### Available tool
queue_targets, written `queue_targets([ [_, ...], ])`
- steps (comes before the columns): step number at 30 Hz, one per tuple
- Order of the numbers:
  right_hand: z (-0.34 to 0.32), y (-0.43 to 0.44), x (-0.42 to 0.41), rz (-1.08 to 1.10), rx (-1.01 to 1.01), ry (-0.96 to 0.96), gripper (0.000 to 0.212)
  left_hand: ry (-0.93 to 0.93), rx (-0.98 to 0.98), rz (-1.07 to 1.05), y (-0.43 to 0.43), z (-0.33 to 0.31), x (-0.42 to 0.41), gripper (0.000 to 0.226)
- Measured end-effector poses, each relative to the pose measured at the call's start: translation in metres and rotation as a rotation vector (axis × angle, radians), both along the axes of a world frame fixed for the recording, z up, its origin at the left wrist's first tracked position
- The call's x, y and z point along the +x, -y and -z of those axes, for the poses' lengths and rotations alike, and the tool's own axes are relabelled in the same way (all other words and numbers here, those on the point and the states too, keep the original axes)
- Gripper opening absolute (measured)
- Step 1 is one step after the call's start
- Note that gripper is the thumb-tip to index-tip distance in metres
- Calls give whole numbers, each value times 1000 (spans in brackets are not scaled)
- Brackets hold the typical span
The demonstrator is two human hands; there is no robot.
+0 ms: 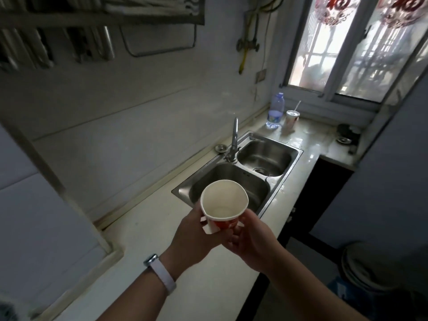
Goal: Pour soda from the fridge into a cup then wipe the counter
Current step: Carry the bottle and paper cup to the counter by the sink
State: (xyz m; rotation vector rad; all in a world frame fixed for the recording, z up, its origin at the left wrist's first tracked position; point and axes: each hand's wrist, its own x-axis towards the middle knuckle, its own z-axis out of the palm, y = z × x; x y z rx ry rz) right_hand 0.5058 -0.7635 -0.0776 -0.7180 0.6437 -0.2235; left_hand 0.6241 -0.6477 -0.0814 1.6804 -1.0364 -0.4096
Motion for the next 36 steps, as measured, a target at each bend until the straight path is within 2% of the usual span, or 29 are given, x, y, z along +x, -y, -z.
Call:
queue_targets([
  [4, -5, 42, -28, 19, 12, 22, 46, -34, 23, 29, 48, -4, -16, 75],
  [10, -17, 120, -93, 10, 10, 101, 37, -122, 82, 82, 140, -6, -62, 75],
  [15, -20, 198, -142, -25, -80, 132, 65, -113, 76, 115, 219, -18, -110, 68],
  [18, -22, 238, -170, -20, -113, 123, 64, -121, 80, 150, 262, -22, -136, 72],
  [28, -35, 324, -243, 104, -146, 84, 54, -88, 57, 255, 364, -35, -203, 65],
  [36, -23, 392, -245, 175, -121, 36, 53, -144, 83, 314, 441, -20, -203, 62],
])
